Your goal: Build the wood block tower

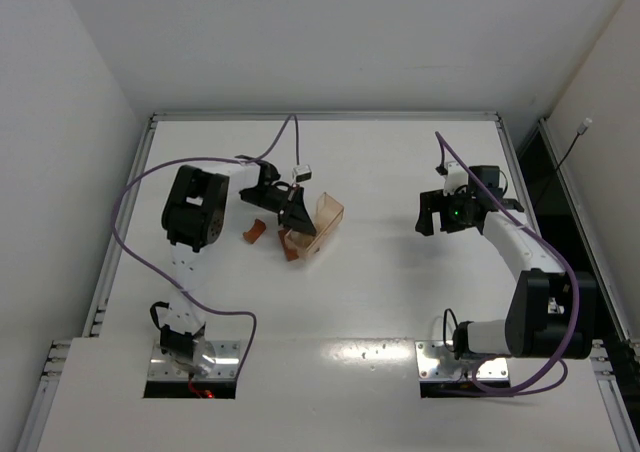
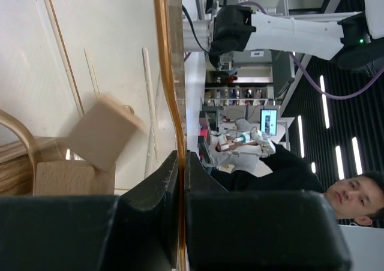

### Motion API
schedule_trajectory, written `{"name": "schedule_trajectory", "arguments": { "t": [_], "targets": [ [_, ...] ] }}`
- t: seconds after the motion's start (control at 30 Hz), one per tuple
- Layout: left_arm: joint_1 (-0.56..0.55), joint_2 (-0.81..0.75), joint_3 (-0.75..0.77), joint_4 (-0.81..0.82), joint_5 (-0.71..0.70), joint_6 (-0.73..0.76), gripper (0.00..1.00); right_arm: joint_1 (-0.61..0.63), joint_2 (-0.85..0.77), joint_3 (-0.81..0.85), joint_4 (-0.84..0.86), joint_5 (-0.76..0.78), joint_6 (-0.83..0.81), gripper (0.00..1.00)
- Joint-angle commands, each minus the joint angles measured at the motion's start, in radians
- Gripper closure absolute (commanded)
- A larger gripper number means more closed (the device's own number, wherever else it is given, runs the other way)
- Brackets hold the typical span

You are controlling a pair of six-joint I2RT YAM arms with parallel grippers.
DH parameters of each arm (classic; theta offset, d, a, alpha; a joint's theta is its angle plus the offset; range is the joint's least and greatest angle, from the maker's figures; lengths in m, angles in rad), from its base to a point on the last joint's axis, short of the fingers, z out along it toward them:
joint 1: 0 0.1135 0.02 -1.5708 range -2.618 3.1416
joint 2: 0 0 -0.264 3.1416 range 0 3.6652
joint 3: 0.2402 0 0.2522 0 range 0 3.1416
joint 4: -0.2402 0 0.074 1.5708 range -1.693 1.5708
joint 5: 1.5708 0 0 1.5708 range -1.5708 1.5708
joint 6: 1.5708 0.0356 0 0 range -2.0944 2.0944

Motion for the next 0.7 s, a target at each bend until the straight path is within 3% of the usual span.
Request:
{"name": "schedule_trajectory", "arguments": {
  "t": [0.0, 0.27, 0.43, 0.5, 0.57, 0.67],
  "targets": [
    [0.016, -0.045, 0.062, 0.027, 0.177, -0.022, 1.0, 0.002, -0.006, 0.017, 0.034, -0.03, 0.011, 0.15],
    [0.172, 0.014, 0.158, 0.042, 0.177, -0.102, 1.0, 0.002, -0.024, -0.005, 0.048, -0.02, 0.011, 0.15],
    [0.088, -0.041, -0.019, 0.123, 0.177, -0.157, 1.0, 0.002, 0.015, 0.01, 0.046, -0.03, 0.02, 0.15],
    [0.143, -0.023, 0.126, 0.076, 0.177, -0.147, 1.0, 0.002, 0.015, 0.032, 0.036, -0.03, 0.02, 0.15],
    [0.162, -0.012, 0.175, 0.053, 0.177, -0.146, 1.0, 0.002, -0.003, 0.018, 0.036, -0.03, 0.02, 0.15],
    [0.049, -0.085, -0.003, 0.099, 0.177, -0.149, 1.0, 0.002, -0.012, 0.0, 0.051, -0.03, 0.02, 0.15]
  ]
}}
